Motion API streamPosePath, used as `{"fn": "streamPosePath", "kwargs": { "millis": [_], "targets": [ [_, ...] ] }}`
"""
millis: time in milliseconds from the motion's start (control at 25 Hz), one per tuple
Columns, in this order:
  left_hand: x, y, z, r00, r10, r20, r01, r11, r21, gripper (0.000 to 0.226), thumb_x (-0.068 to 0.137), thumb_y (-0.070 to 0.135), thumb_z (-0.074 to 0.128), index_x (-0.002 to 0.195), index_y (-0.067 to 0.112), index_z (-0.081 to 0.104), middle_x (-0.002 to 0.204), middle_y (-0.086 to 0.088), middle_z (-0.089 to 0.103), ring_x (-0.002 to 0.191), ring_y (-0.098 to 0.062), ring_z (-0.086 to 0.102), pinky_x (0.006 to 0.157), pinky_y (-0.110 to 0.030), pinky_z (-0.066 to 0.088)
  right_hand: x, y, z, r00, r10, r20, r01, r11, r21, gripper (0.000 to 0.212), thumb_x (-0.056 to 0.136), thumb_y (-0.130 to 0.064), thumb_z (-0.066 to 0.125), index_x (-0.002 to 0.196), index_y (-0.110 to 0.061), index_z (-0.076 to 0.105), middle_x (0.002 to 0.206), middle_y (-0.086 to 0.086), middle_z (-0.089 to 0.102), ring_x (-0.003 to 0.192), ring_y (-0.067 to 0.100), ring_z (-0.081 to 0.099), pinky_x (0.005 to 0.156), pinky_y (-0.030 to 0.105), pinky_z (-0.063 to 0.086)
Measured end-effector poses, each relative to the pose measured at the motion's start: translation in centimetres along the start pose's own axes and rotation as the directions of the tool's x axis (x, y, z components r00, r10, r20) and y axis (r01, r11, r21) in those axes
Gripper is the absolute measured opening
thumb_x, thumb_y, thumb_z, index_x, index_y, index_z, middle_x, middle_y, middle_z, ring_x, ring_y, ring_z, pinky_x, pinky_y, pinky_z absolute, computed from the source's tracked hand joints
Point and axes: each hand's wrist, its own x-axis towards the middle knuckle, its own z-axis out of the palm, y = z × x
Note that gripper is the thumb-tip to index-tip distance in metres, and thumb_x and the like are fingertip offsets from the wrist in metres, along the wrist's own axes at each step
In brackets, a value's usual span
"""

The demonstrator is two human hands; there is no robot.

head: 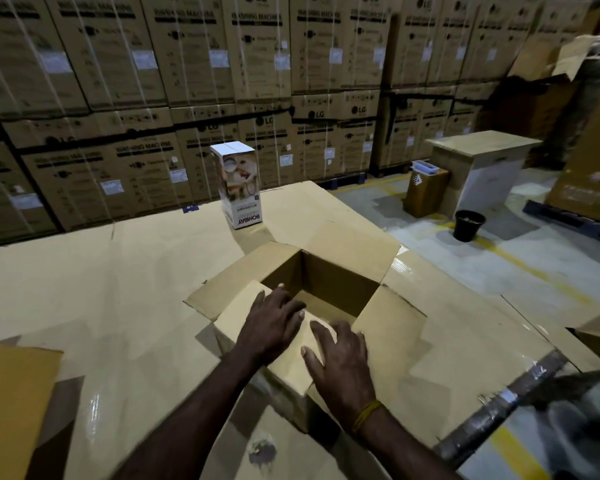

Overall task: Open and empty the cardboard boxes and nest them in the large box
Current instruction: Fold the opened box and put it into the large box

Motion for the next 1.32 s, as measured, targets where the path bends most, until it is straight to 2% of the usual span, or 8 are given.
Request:
{"fn": "streamPosePath", "kwargs": {
  "millis": [160, 320, 480, 560, 720, 800, 1080, 1320],
  "targets": [
    [-1.5, 0.6, -1.3, 0.965, -0.061, -0.254, 0.047, 0.997, -0.059, 0.033, 0.103, 0.036, 0.034, 0.12, 0.019, 0.056, 0.123, -0.007, 0.051, 0.137, -0.027, 0.039, 0.113, -0.056, 0.03, -2.0, -1.1, 0.2, 0.972, -0.193, -0.131, 0.211, 0.967, 0.143, 0.084, 0.089, -0.041, 0.067, 0.155, -0.036, 0.015, 0.159, 0.009, 0.017, 0.107, 0.017, 0.061, 0.076, 0.024, 0.058],
    [-2.9, 1.1, -3.0, 0.951, -0.123, -0.283, 0.097, 0.99, -0.104, 0.031, 0.101, 0.037, 0.037, 0.123, 0.021, 0.053, 0.128, -0.012, 0.048, 0.14, -0.032, 0.036, 0.111, -0.062, 0.033, -4.3, -0.2, 1.2, 0.958, -0.284, -0.048, 0.288, 0.943, 0.166, 0.117, 0.079, -0.03, 0.081, 0.157, -0.028, -0.007, 0.162, 0.024, -0.009, 0.074, 0.01, 0.068, 0.047, 0.006, 0.041],
    [-5.7, 1.9, -5.0, 0.943, -0.172, -0.286, 0.148, 0.984, -0.103, 0.033, 0.098, 0.034, 0.041, 0.128, 0.025, 0.053, 0.136, -0.013, 0.046, 0.143, -0.033, 0.033, 0.106, -0.054, 0.043, -5.0, 0.8, 0.1, 0.915, -0.396, 0.082, 0.381, 0.912, 0.151, 0.11, 0.088, -0.025, 0.071, 0.154, -0.03, -0.018, 0.161, 0.017, 0.022, 0.105, 0.024, 0.066, 0.083, 0.02, 0.052],
    [-7.0, 3.0, -6.1, 0.92, -0.231, -0.316, 0.195, 0.971, -0.141, 0.034, 0.1, 0.035, 0.04, 0.125, 0.021, 0.058, 0.138, -0.01, 0.046, 0.144, -0.027, 0.033, 0.102, -0.047, 0.048, -5.4, 1.3, -0.3, 0.849, -0.516, 0.112, 0.511, 0.857, 0.071, 0.116, 0.084, -0.015, 0.072, 0.154, -0.029, -0.02, 0.151, 0.013, 0.044, 0.127, 0.03, 0.055, 0.113, 0.033, 0.028],
    [-10.1, 5.7, -7.5, 0.834, -0.404, -0.375, 0.301, 0.904, -0.305, 0.035, 0.1, 0.038, 0.037, 0.111, 0.017, 0.063, 0.137, -0.004, 0.046, 0.147, -0.019, 0.028, 0.094, -0.029, 0.046, -6.7, 2.4, -0.8, 0.717, -0.588, 0.373, 0.648, 0.76, -0.048, 0.12, 0.087, -0.011, 0.068, 0.147, -0.038, -0.032, 0.159, 0.01, -0.032, 0.145, 0.037, -0.027, 0.112, 0.053, -0.016],
    [-11.9, 6.7, -7.8, 0.801, -0.468, -0.374, 0.358, 0.874, -0.329, 0.038, 0.1, 0.042, 0.034, 0.109, 0.019, 0.062, 0.138, -0.002, 0.044, 0.149, -0.014, 0.022, 0.09, -0.027, 0.046, -7.5, 2.9, -1.1, 0.69, -0.57, 0.446, 0.667, 0.741, -0.084, 0.122, 0.086, -0.015, 0.07, 0.144, -0.045, -0.034, 0.151, 0.005, -0.047, 0.137, 0.037, -0.04, 0.107, 0.062, -0.018],
    [-17.4, 8.6, -7.0, 0.724, -0.661, -0.197, 0.563, 0.731, -0.384, 0.05, 0.093, 0.045, 0.032, 0.123, 0.024, 0.066, 0.152, -0.009, 0.04, 0.15, -0.021, 0.015, 0.11, -0.031, 0.028, -7.4, 3.8, -2.3, 0.663, -0.577, 0.478, 0.634, 0.771, 0.051, 0.092, 0.095, -0.042, 0.054, 0.147, -0.049, -0.022, 0.161, -0.005, -0.025, 0.146, 0.026, -0.025, 0.116, 0.065, -0.007],
    [-17.3, 10.6, -4.5, 0.696, -0.706, 0.13, 0.715, 0.667, -0.207, 0.059, 0.092, 0.052, 0.027, 0.147, 0.033, 0.04, 0.158, -0.009, 0.03, 0.144, -0.028, 0.03, 0.118, -0.05, 0.018, -7.4, 4.5, -1.5, 0.746, -0.558, 0.363, 0.485, 0.829, 0.279, 0.078, 0.088, -0.008, 0.053, 0.152, -0.035, 0.018, 0.159, -0.02, -0.009, 0.15, 0.012, -0.013, 0.122, 0.055, -0.002]
  ]
}}
